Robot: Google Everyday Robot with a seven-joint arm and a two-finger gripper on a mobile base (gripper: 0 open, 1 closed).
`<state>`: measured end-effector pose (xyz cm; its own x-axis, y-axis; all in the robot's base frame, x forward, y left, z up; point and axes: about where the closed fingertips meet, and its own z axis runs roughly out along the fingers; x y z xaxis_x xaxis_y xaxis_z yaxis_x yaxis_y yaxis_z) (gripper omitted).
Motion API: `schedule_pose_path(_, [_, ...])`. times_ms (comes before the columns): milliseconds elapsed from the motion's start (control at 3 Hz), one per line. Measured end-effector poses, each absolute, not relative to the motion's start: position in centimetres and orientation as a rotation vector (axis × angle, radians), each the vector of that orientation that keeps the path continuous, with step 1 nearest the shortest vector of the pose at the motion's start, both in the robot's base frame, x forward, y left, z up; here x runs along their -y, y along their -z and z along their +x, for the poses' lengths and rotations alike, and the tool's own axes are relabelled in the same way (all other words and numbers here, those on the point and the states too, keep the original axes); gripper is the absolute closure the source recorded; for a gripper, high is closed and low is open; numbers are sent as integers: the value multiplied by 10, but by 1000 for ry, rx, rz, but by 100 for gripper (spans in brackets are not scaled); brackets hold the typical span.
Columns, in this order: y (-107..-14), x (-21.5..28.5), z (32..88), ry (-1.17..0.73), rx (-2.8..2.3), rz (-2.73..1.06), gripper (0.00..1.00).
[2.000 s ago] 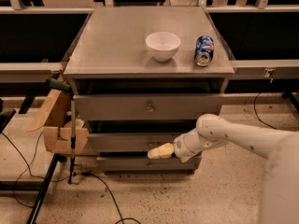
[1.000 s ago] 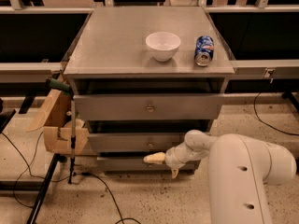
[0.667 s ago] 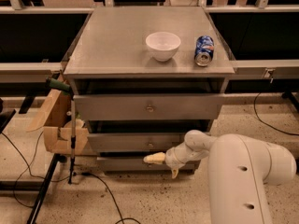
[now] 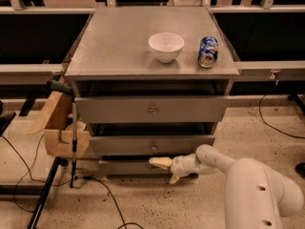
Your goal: Open bottom drawer
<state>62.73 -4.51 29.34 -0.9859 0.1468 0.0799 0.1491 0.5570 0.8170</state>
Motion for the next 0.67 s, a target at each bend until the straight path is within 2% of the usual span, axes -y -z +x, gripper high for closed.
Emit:
schedule_pose_path(333, [-266,26,651,1612,2731,-245,0])
schedule_pose_path(667, [-265,25,651,1614,2732,-251,0])
